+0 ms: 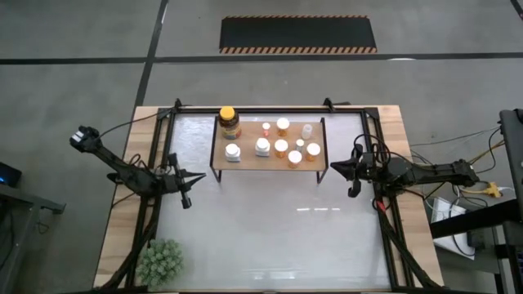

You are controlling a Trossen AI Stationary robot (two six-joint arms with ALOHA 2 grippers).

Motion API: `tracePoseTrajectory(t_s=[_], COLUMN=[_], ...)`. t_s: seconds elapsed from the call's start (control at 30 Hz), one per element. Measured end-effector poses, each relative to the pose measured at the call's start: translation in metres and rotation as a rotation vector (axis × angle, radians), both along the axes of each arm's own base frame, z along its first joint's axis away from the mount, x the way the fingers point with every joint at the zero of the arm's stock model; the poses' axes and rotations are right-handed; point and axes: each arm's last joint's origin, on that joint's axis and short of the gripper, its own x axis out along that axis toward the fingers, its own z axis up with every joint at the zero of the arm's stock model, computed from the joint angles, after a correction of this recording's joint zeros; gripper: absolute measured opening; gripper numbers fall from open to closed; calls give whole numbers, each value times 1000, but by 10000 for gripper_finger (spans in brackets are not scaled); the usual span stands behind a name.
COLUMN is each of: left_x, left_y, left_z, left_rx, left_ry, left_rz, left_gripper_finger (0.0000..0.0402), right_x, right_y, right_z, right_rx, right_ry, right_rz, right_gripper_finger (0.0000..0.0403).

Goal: Pick and place medicine bottles onto shelf by color
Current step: Return to Home Position

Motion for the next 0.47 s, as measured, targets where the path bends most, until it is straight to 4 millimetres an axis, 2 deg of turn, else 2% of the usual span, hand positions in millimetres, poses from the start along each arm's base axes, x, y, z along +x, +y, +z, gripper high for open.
tracePoseTrajectory(t_s=[0.47], left_x=[0], left_y=[0], left_z=[-1], left_rx=[4], left_ry=[7], left_rz=[0], left_gripper_finger=[1], right_x=[0], right_y=[0], right_z=[0], right_rx=[0], right_ry=[0], right_rz=[0], right_gripper_finger=[9])
